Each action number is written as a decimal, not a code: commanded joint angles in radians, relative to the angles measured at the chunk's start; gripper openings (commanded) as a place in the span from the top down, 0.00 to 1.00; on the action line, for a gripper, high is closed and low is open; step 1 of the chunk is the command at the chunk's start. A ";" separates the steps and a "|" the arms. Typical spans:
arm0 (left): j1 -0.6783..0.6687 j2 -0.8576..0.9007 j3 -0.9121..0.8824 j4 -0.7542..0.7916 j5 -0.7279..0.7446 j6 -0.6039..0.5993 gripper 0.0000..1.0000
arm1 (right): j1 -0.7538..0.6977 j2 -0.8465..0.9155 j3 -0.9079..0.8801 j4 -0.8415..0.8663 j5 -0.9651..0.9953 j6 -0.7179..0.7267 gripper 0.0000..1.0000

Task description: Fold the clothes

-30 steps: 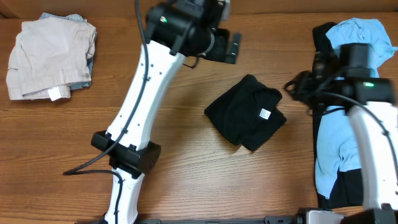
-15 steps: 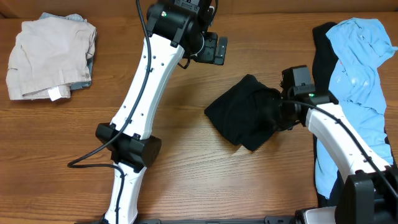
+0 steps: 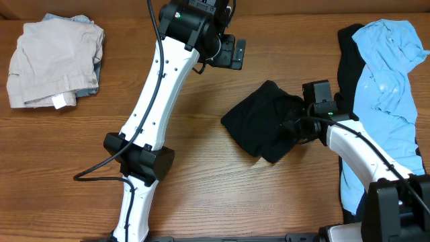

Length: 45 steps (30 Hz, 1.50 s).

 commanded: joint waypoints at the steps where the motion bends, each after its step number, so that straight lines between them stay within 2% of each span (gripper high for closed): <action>1: 0.002 0.008 -0.003 0.000 -0.016 -0.013 0.00 | 0.001 0.003 -0.008 0.011 0.026 -0.033 0.84; 2: 0.002 0.008 -0.003 -0.001 -0.018 -0.013 0.00 | 0.001 0.003 -0.008 0.009 0.026 -0.035 0.94; 3: 0.002 0.008 -0.003 -0.003 -0.019 -0.013 0.00 | 0.001 0.003 -0.006 0.003 0.018 -0.035 0.96; 7: 0.002 0.008 -0.003 -0.013 -0.021 -0.013 0.00 | -0.003 -0.032 0.037 -0.120 -0.050 -0.039 0.96; 11: 0.002 0.008 -0.003 -0.029 -0.027 -0.002 0.00 | -0.019 -0.109 0.116 -0.396 -0.060 -0.063 0.96; 15: 0.002 0.008 -0.003 -0.036 -0.053 -0.002 0.00 | -0.033 -0.146 0.121 -0.548 -0.005 -0.078 0.96; 18: 0.002 0.009 -0.003 -0.030 -0.053 -0.002 0.00 | -0.033 -0.129 0.067 -0.533 0.005 -0.080 0.96; 25: 0.002 0.009 -0.003 -0.042 -0.053 -0.002 0.00 | -0.033 -0.079 -0.139 -0.455 -0.163 -0.092 0.96; 26: 0.001 0.009 -0.003 -0.044 -0.051 -0.002 0.00 | -0.033 -0.079 -0.160 -0.456 -0.166 -0.094 0.91; 27: 0.000 0.009 -0.003 -0.045 -0.051 -0.002 0.00 | -0.033 -0.079 -0.177 -0.456 -0.167 -0.096 0.78; 29: -0.007 0.009 -0.003 -0.045 -0.046 0.005 0.00 | -0.033 -0.079 -0.196 -0.452 -0.161 -0.097 0.60; 31: -0.021 0.009 -0.003 -0.045 -0.043 0.031 0.00 | -0.037 -0.081 -0.186 -0.446 -0.158 -0.111 0.47; 34: -0.049 0.009 -0.003 -0.056 -0.045 0.078 0.00 | -0.061 -0.102 -0.115 -0.473 -0.158 -0.118 0.34; 39: -0.105 0.009 -0.038 -0.072 -0.045 0.162 0.00 | -0.151 -0.176 0.127 -0.577 -0.154 -0.170 0.11; 42: -0.134 0.009 -0.097 -0.063 -0.044 0.176 0.00 | -0.240 -0.214 0.294 -0.610 -0.154 -0.170 0.11; 45: -0.161 0.009 -0.172 -0.041 -0.023 0.204 0.00 | -0.322 -0.233 0.423 -0.610 -0.154 -0.170 0.05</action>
